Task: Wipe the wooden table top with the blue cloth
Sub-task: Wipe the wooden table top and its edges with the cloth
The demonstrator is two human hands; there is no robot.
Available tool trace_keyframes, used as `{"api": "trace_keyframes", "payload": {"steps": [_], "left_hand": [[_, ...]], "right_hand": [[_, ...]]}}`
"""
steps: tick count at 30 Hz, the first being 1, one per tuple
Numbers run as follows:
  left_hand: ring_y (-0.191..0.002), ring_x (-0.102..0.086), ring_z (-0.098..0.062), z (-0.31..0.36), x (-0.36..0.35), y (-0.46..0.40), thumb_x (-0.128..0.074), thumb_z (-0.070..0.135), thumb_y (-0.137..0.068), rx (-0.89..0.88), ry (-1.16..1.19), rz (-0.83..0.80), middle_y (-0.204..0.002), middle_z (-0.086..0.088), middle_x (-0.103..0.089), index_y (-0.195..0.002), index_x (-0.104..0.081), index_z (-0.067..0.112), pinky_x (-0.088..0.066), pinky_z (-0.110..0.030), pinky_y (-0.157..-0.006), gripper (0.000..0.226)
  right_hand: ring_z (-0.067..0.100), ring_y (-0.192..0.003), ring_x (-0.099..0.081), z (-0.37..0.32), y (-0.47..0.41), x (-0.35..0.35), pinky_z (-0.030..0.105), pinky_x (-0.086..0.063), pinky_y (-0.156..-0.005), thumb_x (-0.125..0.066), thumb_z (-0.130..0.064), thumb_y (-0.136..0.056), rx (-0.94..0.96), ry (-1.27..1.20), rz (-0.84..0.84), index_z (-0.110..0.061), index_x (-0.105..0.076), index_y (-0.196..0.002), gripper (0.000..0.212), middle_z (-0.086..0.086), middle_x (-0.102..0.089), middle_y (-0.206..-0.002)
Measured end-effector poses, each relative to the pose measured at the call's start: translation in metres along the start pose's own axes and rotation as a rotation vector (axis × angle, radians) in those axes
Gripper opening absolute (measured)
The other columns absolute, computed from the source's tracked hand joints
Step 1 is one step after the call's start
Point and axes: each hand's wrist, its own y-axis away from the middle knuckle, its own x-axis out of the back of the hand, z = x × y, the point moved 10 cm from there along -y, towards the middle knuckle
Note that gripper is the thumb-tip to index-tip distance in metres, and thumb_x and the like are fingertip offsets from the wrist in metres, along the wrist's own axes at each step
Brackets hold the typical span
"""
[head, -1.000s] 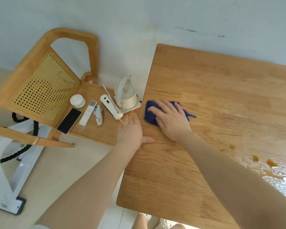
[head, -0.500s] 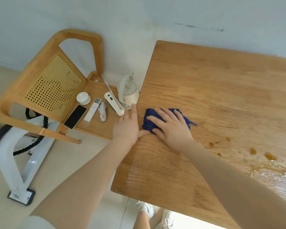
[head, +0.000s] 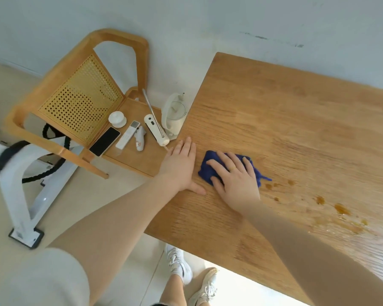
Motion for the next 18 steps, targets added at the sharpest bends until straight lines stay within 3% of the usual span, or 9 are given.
{"api": "trace_keyframes", "payload": {"steps": [6, 9, 11, 15, 18], "left_hand": [[-0.145, 0.011, -0.022, -0.003, -0.005, -0.003, -0.064, 0.078, -0.053, 0.021, 0.026, -0.006, -0.156, -0.009, 0.020, -0.148, 0.013, 0.010, 0.000, -0.037, -0.119, 0.140], [-0.145, 0.012, -0.022, -0.002, -0.006, 0.003, -0.064, 0.077, -0.055, 0.017, 0.047, -0.016, -0.156, -0.008, 0.021, -0.148, 0.014, 0.010, 0.000, -0.036, -0.118, 0.139], [-0.145, 0.012, -0.023, -0.002, -0.004, 0.004, -0.065, 0.076, -0.056, 0.022, 0.057, -0.024, -0.156, -0.009, 0.020, -0.148, 0.013, 0.010, 0.001, -0.036, -0.118, 0.138], [-0.145, 0.009, -0.025, 0.002, 0.000, 0.006, -0.064, 0.076, -0.058, 0.042, 0.025, -0.044, -0.156, -0.011, 0.018, -0.148, 0.012, 0.008, 0.002, -0.036, -0.117, 0.136], [-0.145, 0.006, -0.028, 0.005, 0.006, 0.004, -0.058, 0.081, -0.058, 0.037, 0.042, -0.067, -0.157, -0.014, 0.014, -0.149, 0.008, 0.006, -0.002, -0.040, -0.119, 0.135]], "right_hand": [[0.022, -0.142, -0.014, 0.067, -0.059, 0.019, 0.047, -0.008, -0.114, -0.035, -0.038, -0.097, -0.258, -0.022, 0.054, -0.035, -0.034, -0.137, 0.040, -0.002, -0.025, -0.153], [0.023, -0.143, -0.009, 0.063, -0.047, 0.022, 0.047, -0.006, -0.114, -0.033, -0.035, -0.098, -0.265, -0.013, 0.040, -0.033, -0.029, -0.140, 0.042, 0.000, -0.018, -0.155], [0.024, -0.143, -0.012, 0.042, -0.021, 0.016, 0.048, -0.008, -0.114, -0.037, -0.032, -0.097, -0.178, 0.028, 0.039, -0.031, -0.032, -0.139, 0.042, 0.001, -0.021, -0.154], [0.028, -0.130, -0.042, 0.010, 0.023, 0.006, 0.051, -0.028, -0.106, -0.056, -0.027, -0.087, 0.060, 0.048, 0.012, -0.030, -0.048, -0.126, 0.040, 0.003, -0.047, -0.141], [0.026, -0.133, -0.038, 0.035, 0.001, 0.015, 0.050, -0.026, -0.108, -0.053, -0.027, -0.091, 0.024, 0.080, 0.038, -0.031, -0.046, -0.130, 0.040, 0.002, -0.042, -0.144]]}}
